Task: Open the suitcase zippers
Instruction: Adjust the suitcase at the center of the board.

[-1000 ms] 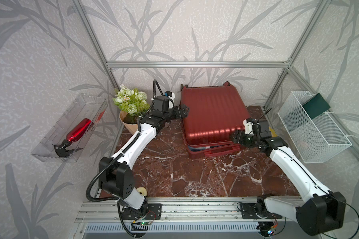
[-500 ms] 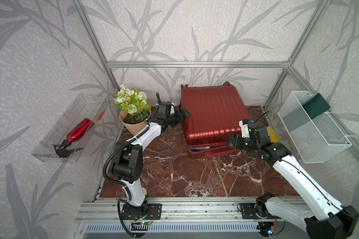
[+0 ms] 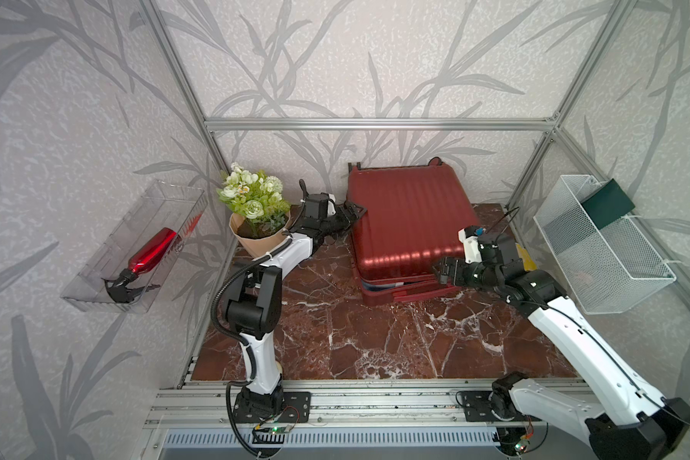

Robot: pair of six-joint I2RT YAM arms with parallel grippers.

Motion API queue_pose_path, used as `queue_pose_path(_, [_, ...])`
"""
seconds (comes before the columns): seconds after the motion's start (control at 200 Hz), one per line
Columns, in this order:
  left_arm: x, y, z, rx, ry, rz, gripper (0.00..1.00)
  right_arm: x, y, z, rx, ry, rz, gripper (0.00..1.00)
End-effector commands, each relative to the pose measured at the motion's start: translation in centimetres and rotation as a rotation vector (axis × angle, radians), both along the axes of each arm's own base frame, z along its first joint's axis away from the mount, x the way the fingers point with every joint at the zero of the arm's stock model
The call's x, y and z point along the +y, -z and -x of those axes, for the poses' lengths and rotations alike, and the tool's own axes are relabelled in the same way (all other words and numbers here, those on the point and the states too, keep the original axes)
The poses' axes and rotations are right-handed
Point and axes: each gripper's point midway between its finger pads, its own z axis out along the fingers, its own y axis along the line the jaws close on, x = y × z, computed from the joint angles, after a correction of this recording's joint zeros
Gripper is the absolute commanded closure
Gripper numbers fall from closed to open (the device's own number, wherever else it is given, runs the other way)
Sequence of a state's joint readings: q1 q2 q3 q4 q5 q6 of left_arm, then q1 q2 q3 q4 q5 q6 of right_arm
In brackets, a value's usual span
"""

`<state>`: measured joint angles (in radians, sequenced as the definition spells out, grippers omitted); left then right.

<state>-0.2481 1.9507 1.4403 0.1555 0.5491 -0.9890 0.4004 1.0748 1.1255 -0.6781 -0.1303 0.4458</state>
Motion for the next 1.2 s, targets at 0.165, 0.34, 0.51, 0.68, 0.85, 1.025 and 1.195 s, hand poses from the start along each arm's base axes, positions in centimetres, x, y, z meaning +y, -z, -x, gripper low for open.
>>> queue_pose_path(0.165, [-2.9,-2.1,-1.1,-0.052,0.075,0.265,0.01,-1.3,0.9,0.3,0.000,0.034,0.076,0.00])
queue_pose_path(0.34, [-2.9,-3.3,-0.9,-0.071,0.078,0.308,0.01,-10.3,-1.9,-2.5,-0.125,0.414,0.244,0.01])
queue_pose_path(0.51, [-2.7,-1.7,-0.6,-0.043,0.064,0.290,0.01,-12.5,-0.8,-8.1,-0.052,0.465,0.240,0.01])
queue_pose_path(0.68, [-4.3,-2.2,2.0,-0.028,0.104,0.284,0.01,-11.2,0.5,-14.2,0.032,0.321,0.074,0.01])
queue_pose_path(0.85, [-7.0,-3.9,6.2,-0.044,0.165,0.279,0.01,-7.0,1.7,-20.6,0.131,0.060,-0.068,0.01])
queue_pose_path(1.025, [-11.0,-6.0,11.4,-0.089,0.273,0.287,0.01,-2.6,1.5,-23.2,0.164,-0.173,-0.251,0.01])
queue_pose_path(1.195, [-16.1,-8.6,17.0,-0.161,0.427,0.315,0.01,1.0,0.6,-22.7,0.150,-0.329,-0.385,0.03])
